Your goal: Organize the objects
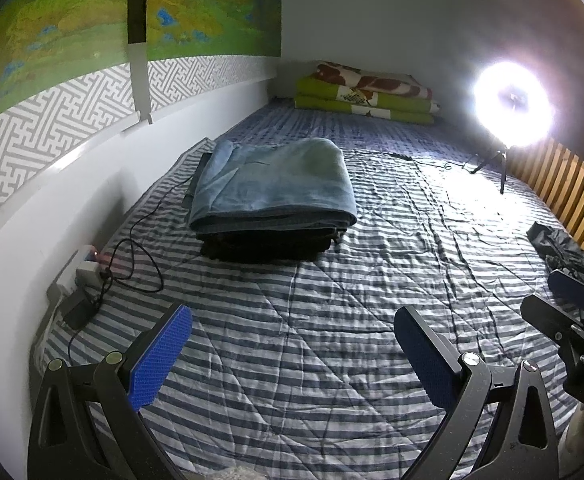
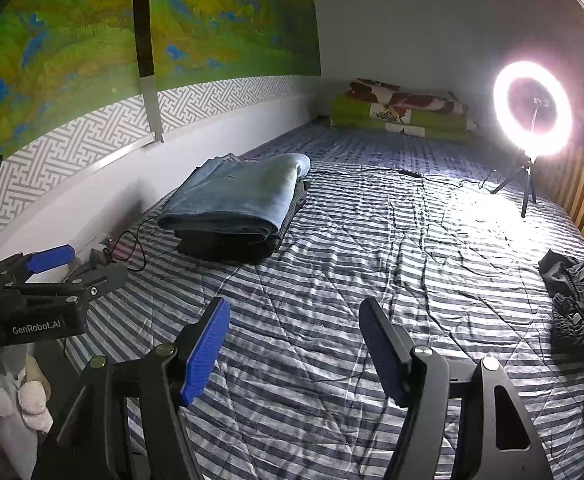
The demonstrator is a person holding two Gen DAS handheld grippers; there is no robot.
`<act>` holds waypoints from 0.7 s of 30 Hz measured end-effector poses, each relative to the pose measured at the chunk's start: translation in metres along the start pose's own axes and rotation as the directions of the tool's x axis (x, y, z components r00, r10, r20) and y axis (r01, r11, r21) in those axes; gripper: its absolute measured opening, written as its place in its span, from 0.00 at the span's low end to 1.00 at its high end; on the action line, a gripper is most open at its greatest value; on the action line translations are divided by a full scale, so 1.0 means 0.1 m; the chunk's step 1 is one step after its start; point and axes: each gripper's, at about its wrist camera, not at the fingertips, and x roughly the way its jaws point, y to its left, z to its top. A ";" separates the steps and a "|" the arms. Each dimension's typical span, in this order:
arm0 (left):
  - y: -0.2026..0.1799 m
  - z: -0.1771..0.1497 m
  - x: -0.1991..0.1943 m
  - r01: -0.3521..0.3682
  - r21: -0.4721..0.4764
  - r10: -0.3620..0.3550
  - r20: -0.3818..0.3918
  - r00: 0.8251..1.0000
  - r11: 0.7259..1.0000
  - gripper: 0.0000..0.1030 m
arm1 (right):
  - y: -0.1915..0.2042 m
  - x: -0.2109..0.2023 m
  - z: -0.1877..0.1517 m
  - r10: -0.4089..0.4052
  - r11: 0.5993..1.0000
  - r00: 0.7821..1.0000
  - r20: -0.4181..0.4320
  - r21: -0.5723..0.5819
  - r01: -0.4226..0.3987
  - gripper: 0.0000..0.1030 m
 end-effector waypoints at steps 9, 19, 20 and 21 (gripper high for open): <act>0.03 -0.01 0.02 0.004 -0.004 -0.004 -0.005 1.000 1.000 0.99 | 0.00 -0.01 -0.01 0.000 1.000 1.000 0.000 0.000 0.000 0.62; 0.04 -0.02 0.05 0.015 -0.011 -0.015 0.009 1.000 1.000 0.99 | 0.00 0.02 -0.04 -0.004 1.000 1.000 -0.011 0.000 0.004 0.62; 0.05 -0.01 0.05 0.022 -0.023 -0.022 0.009 1.000 0.999 0.99 | 0.00 0.02 -0.04 -0.004 1.000 1.000 -0.010 0.001 0.004 0.62; 0.09 -0.01 0.06 0.049 -0.045 -0.048 0.005 0.999 0.998 0.99 | 0.00 0.01 -0.04 -0.004 1.000 1.000 -0.009 0.001 0.004 0.62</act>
